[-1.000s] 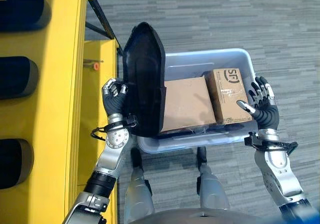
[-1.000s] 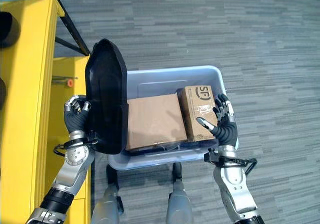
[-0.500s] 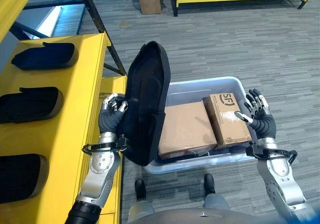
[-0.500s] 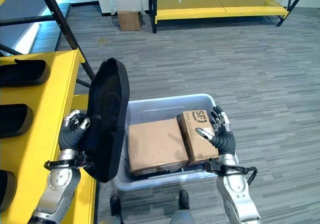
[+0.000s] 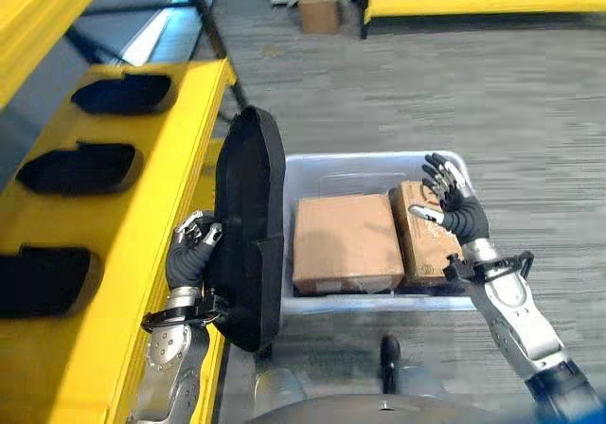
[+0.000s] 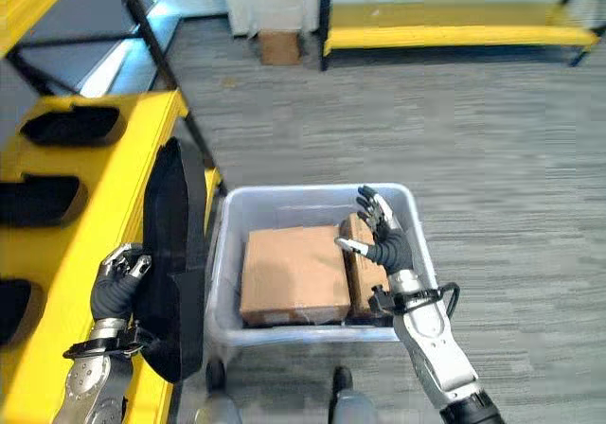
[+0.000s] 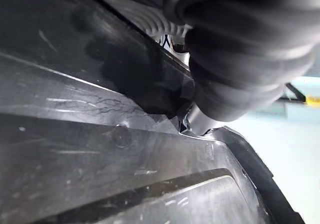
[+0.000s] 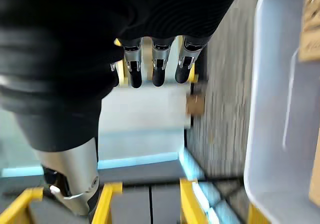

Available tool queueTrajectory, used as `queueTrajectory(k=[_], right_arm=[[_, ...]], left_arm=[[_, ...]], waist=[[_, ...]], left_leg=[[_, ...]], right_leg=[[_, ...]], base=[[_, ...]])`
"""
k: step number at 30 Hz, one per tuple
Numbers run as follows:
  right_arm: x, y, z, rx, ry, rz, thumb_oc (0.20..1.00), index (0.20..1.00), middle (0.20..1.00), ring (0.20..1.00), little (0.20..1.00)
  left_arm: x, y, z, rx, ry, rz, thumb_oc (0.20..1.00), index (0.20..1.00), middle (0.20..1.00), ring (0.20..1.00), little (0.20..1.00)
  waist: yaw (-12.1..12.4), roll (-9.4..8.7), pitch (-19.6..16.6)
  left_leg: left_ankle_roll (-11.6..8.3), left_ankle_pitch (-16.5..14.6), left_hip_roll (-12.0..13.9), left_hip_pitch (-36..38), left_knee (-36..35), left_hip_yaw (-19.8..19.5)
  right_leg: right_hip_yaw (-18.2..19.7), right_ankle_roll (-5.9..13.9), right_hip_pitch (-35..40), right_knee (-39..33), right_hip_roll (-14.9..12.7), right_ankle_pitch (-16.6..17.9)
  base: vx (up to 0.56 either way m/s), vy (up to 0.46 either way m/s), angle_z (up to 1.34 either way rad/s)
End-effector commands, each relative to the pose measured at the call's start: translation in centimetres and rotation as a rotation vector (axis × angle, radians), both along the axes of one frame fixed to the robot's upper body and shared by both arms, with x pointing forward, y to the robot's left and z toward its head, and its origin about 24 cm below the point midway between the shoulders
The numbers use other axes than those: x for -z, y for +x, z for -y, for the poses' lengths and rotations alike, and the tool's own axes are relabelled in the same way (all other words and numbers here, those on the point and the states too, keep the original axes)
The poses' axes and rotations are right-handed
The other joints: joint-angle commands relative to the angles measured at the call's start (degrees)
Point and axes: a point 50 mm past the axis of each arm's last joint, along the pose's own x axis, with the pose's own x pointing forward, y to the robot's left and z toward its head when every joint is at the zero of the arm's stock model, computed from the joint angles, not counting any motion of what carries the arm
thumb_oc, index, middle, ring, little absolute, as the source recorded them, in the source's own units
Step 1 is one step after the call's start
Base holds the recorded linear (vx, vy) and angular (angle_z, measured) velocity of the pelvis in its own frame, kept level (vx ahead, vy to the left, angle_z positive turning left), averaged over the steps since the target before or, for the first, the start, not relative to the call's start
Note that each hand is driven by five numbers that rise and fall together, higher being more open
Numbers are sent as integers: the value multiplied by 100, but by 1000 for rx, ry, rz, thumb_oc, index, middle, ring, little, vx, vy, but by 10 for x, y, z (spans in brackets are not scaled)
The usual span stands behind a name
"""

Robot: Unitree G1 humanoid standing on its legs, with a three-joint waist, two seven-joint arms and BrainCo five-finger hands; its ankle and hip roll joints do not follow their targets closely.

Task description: Move parts from the plastic box to the shelf.

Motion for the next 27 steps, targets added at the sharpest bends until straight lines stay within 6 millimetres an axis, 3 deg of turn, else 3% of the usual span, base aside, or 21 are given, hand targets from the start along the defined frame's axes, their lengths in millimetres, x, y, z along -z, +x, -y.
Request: queueTrajectory(k=[1,2,3,4,5,6,7,9,12,17,20,23,24,25,26,27], right_arm=[[-22,0,1,22,-35,139,1000,1000,1000,1000,1000],[-23,1,1,22,-28,143,1000,1000,1000,1000,1000],[-15,-1,1,38,6,107,1000,1000,1000,1000,1000],[-10,-2,1,45,51,81,1000,1000,1000,1000,1000],[-4,-7,4,70,94,52,1000,1000,1000,1000,1000],[-2,-8,6,82,99,43,1000,1000,1000,1000,1000],[0,-9,7,94,104,39,1000,1000,1000,1000,1000],[9,-11,3,89,120,-4,1000,1000,1000,1000,1000],[13,-8,-6,50,112,-29,1000,1000,1000,1000,1000],[19,-5,-13,19,97,-61,1000,1000,1000,1000,1000],[20,-5,-11,38,86,-66,1000,1000,1000,1000,1000],[28,-10,-7,55,91,-102,1000,1000,1000,1000,1000],[36,-14,-6,66,101,-138,1000,1000,1000,1000,1000],[40,-16,-7,67,109,-154,1000,1000,1000,1000,1000],[44,-18,-5,59,119,-177,1000,1000,1000,1000,1000],[45,-20,-2,55,117,-185,1000,1000,1000,1000,1000]], left_arm=[[-44,15,-12,-33,29,236,200,200,200,200,200],[-46,18,-8,-25,-2,252,200,200,200,200,200],[-50,23,-1,14,-16,276,200,200,200,200,200],[-53,27,4,34,-19,292,200,200,200,200,200],[-56,31,10,62,-1,294,200,200,200,200,200],[-53,31,11,67,-11,284,200,200,200,200,200],[-50,31,10,65,4,267,200,200,200,200,200],[-50,24,-2,5,60,253,200,200,200,200,200],[-46,16,-9,-38,76,228,200,200,200,200,200],[-45,9,-15,-63,88,218,200,200,200,200,200],[-43,9,-18,-68,95,206,200,200,200,200,200],[-42,5,-23,-72,120,189,200,200,200,200,200],[-43,5,-24,-73,140,187,200,200,200,200,200],[-44,7,-24,-69,153,187,200,200,200,200,200],[-41,11,-21,-40,154,177,200,200,200,200,200],[-39,14,-19,-23,165,167,200,200,200,200,200]], waist=[[-51,-179,-123],[-97,-259,-153],[-332,-277,-333],[-485,-267,-441],[-718,-163,-569],[-763,-105,-618],[-704,-113,-596],[-472,-320,-540],[-333,-533,-470],[-147,-702,-495],[-28,-866,-373],[24,-921,-315],[-23,-884,-279],[-182,-813,-213],[-403,-735,-206],[-471,-741,-219]], left_leg=[[-993,-1074,-180,967,-45,329],[-843,-1522,-426,1174,387,304],[-823,-2037,-426,1818,973,687],[-881,-2055,-396,2282,1238,822],[-788,-2524,-667,2650,614,819],[-781,-2871,-643,2711,317,960],[-733,-3020,-739,2740,90,956],[-531,-3354,-1129,2567,-51,813],[-355,-3401,-1429,2490,-51,816],[-201,-3515,-1642,2510,2,742],[-91,-3680,-1888,2242,424,549],[50,-3716,-2150,2123,507,366],[123,-3622,-2210,2191,337,276],[177,-3479,-2199,2233,182,140],[219,-3339,-2167,2310,11,48],[245,-3263,-2197,2298,-12,30]], right_leg=[[-613,646,782,-940,-510,464],[-884,613,902,-1276,-669,748],[-1471,524,997,-1517,-803,875],[-1846,490,1065,-1628,-848,984],[-2246,626,952,-1458,-1021,1164],[-2168,703,984,-1402,-1079,1098],[-2203,777,1009,-1432,-1162,1204],[-2304,1112,1073,-1641,-1531,1798],[-2357,1158,1031,-1727,-1768,2112],[-2365,1307,1132,-1835,-1978,2308],[-2410,1481,1188,-1942,-2290,2668],[-2379,1591,1207,-2002,-2531,2913],[-2192,1571,1117,-1646,-2638,2904],[-1563,1451,945,-1285,-2420,2665],[-796,1151,742,-924,-1534,1938],[-670,1019,686,-770,-1111,1660]], base=[[-310,-272,343],[-433,-367,347],[-342,-191,391],[-360,3,378],[-164,192,301],[-110,315,343],[1,368,225],[-135,368,77],[-149,143,24],[-19,100,-7],[-73,160,-7],[-46,307,16],[-24,379,5],[-12,509,11],[-10,416,34],[57,331,44]])
